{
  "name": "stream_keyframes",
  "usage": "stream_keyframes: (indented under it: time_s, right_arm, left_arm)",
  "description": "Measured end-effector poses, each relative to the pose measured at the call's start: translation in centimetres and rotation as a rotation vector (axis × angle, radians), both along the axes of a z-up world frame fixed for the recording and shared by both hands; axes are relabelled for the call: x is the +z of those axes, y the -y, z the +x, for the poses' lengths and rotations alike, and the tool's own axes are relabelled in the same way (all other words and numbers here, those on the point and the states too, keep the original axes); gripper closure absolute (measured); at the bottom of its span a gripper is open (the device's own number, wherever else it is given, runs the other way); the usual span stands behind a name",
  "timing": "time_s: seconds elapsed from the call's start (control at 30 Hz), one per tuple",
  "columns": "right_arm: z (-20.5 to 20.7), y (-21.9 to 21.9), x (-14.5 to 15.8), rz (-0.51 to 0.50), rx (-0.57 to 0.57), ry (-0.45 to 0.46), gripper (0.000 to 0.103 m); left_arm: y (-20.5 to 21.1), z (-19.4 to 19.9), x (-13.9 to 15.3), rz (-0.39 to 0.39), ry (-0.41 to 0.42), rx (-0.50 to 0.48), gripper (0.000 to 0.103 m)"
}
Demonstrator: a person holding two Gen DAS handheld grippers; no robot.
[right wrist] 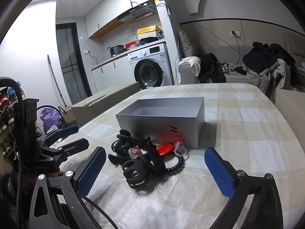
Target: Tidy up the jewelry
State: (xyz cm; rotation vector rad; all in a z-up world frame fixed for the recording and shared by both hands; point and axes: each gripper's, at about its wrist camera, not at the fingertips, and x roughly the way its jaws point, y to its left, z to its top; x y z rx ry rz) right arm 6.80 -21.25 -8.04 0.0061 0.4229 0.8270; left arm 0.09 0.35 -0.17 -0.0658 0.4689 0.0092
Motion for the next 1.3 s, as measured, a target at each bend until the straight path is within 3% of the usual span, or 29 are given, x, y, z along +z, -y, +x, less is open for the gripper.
stream_keyframes:
  time_s: [0.97, 1.17, 1.3]
  right_arm:
    - [-0.1, -0.1, 0.1, -0.004, -0.002, 0.0, 0.0]
    - [-0.9, 0.8, 1.3, 0.049, -0.075, 0.047, 0.0]
    - [0.1, 0.3, 1.0, 0.016, -0.07, -0.058, 0.0]
  left_arm:
    - [-0.3, 0.2, -0.2, 0.002, 0.002, 0.006, 0.001]
    - [-0.4, -0.1, 0.1, 0.003, 0.021, 0.013, 0.001]
    - [0.1, -0.1, 0.1, -0.024, 0.017, -0.03, 0.001]
